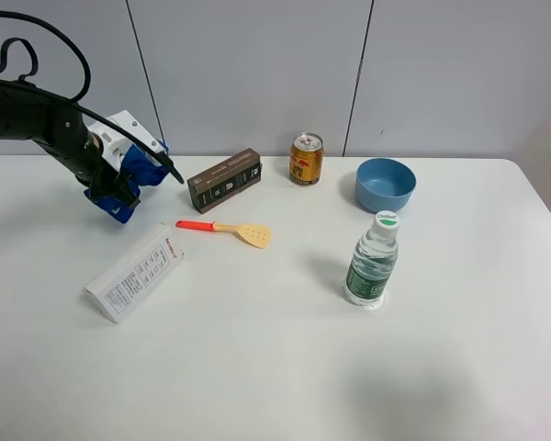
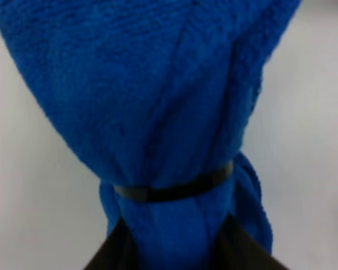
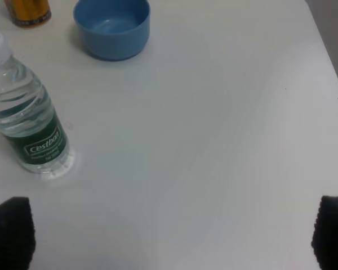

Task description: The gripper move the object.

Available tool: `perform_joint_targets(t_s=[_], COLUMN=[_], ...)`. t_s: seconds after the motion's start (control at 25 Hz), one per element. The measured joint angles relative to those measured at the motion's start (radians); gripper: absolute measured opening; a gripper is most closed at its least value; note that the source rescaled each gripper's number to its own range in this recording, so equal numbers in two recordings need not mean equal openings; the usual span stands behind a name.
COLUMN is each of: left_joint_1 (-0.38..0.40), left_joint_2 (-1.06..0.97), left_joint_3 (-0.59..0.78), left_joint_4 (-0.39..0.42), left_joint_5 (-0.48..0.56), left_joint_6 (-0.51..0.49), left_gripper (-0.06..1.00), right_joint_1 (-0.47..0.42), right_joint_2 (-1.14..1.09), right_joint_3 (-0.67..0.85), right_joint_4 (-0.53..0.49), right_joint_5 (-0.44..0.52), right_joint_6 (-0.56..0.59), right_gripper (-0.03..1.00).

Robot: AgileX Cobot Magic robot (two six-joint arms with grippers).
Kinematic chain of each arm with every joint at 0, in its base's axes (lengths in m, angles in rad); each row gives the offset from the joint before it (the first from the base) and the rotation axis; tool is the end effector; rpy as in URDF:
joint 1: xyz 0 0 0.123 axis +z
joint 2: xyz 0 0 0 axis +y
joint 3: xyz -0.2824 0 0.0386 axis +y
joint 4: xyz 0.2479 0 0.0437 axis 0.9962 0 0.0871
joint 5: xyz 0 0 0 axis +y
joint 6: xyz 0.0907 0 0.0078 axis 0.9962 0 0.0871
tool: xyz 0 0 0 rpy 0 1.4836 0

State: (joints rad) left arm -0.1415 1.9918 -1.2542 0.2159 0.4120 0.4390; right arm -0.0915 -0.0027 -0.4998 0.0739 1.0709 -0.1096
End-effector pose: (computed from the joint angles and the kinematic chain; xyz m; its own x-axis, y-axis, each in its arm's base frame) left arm 0.4052 -0.0498 0.1517 -0.6331 0.6890 -0.3528 0.5913 0.7246 0.3540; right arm -0.0052 0.0064 0.2765 -0.4611 -0.0319 -0.8868 -0.0002 0.9994 -0.0358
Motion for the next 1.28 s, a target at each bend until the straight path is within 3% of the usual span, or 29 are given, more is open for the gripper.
perform_joint_targets(t_s=[0.44, 0.48, 0.56, 0.64, 0.72, 1.04, 1.28], left_joint_1=[0.000, 0.000, 0.000, 0.000, 0.000, 0.000, -0.035], left_joint_2=[0.018, 0.018, 0.018, 0.018, 0.018, -0.100, -0.374], left_joint_3=[-0.003, -0.003, -0.003, -0.004, -0.007, -0.008, -0.008], left_joint_4=[-0.035, -0.036, -0.038, -0.038, -0.040, -0.077, -0.111], left_joint_5=[0.033, 0.033, 0.026, -0.003, -0.022, -0.010, 0.103], left_joint_6=[0.046, 0.046, 0.040, 0.000, -0.039, -0.077, -0.258], left_gripper=[0.04, 0.13, 0.52, 0.83, 0.94, 0.99, 0.99], right_joint_1=[0.000, 0.000, 0.000, 0.000, 0.000, 0.000, 0.000], right_joint_2=[0.000, 0.000, 0.000, 0.000, 0.000, 0.000, 0.000], right_joint_3=[0.000, 0.000, 0.000, 0.000, 0.000, 0.000, 0.000], right_joint_4=[0.000, 0.000, 0.000, 0.000, 0.000, 0.000, 0.000], right_joint_5=[0.000, 0.000, 0.000, 0.000, 0.000, 0.000, 0.000], right_joint_6=[0.000, 0.000, 0.000, 0.000, 0.000, 0.000, 0.000], right_gripper=[1.00, 1.00, 1.00, 1.00, 1.00, 1.00, 1.00])
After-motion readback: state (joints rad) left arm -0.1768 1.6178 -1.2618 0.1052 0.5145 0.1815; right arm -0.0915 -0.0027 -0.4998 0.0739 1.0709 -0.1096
